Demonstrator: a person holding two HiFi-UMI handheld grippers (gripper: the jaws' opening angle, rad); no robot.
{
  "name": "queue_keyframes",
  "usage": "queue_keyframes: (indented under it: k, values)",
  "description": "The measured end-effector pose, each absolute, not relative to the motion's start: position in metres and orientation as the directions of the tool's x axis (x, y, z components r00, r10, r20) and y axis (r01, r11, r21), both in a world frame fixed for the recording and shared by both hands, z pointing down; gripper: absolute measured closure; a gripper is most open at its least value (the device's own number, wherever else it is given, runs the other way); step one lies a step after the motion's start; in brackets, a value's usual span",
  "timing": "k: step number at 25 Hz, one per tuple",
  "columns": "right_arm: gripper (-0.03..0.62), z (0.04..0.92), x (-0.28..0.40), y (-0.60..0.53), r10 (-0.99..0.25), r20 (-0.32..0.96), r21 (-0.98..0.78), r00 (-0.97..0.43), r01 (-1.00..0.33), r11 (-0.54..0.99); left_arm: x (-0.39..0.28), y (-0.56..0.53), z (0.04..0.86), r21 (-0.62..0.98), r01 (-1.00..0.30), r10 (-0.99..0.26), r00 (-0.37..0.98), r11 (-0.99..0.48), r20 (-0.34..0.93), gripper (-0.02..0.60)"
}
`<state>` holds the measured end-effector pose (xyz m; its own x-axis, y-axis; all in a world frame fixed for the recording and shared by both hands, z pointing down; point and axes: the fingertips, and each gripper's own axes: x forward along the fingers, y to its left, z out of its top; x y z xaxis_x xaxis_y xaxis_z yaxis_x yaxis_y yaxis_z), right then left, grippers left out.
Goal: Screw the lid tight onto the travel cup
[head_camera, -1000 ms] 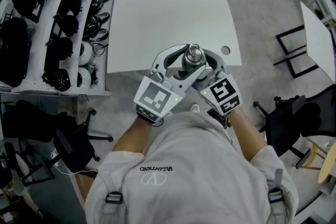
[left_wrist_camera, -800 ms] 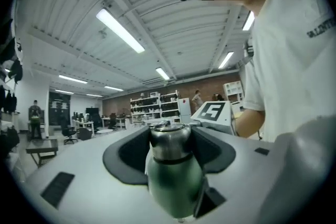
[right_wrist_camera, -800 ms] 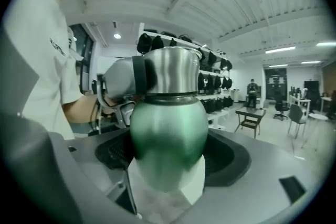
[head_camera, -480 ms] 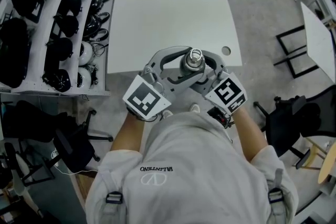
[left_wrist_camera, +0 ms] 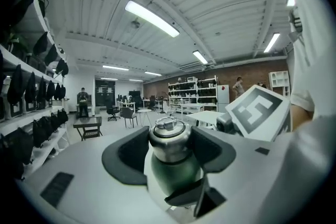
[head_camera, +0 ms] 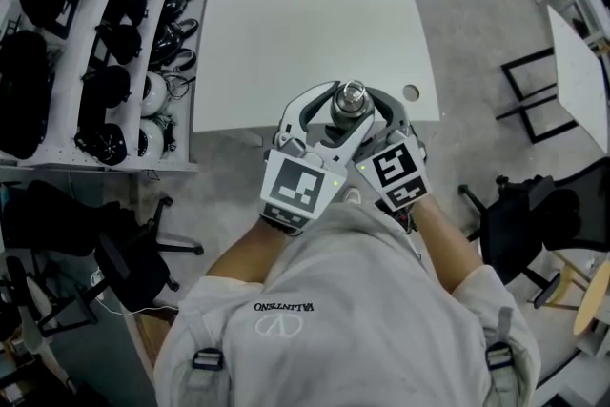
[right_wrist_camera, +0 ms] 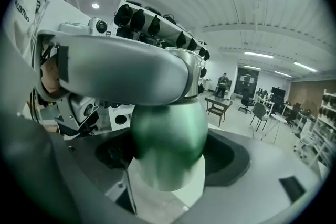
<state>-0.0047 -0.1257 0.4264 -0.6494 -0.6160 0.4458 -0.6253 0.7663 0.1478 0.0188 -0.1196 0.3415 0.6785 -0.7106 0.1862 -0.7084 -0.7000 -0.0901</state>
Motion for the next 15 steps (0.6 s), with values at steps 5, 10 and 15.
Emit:
queue_keyframes:
  k: [5, 10, 15]
  values:
    - [0.207, 0.425, -0.006, -0.124, -0.556, 0.430, 0.088, -0.711, -0.580, 0.810, 0.024, -0.120, 0.338, -0.076, -0.609, -0.613, 0.773, -0.789, 0.165, 0.333]
    - [0.209, 0.413, -0.014, -0.103, -0.345, 0.362, -0.002, -0.866, -0.371, 0.929, 0.027, -0.104, 0.321, -0.127, -0.379, -0.391, 0.916, -0.917, 0.087, 0.334]
    - [0.209, 0.397, -0.025, -0.084, -0.166, 0.279, -0.077, -0.946, -0.195, 0.978, 0.023, -0.089, 0.308, -0.109, -0.218, -0.224, 0.974, -0.970, 0.037, 0.339]
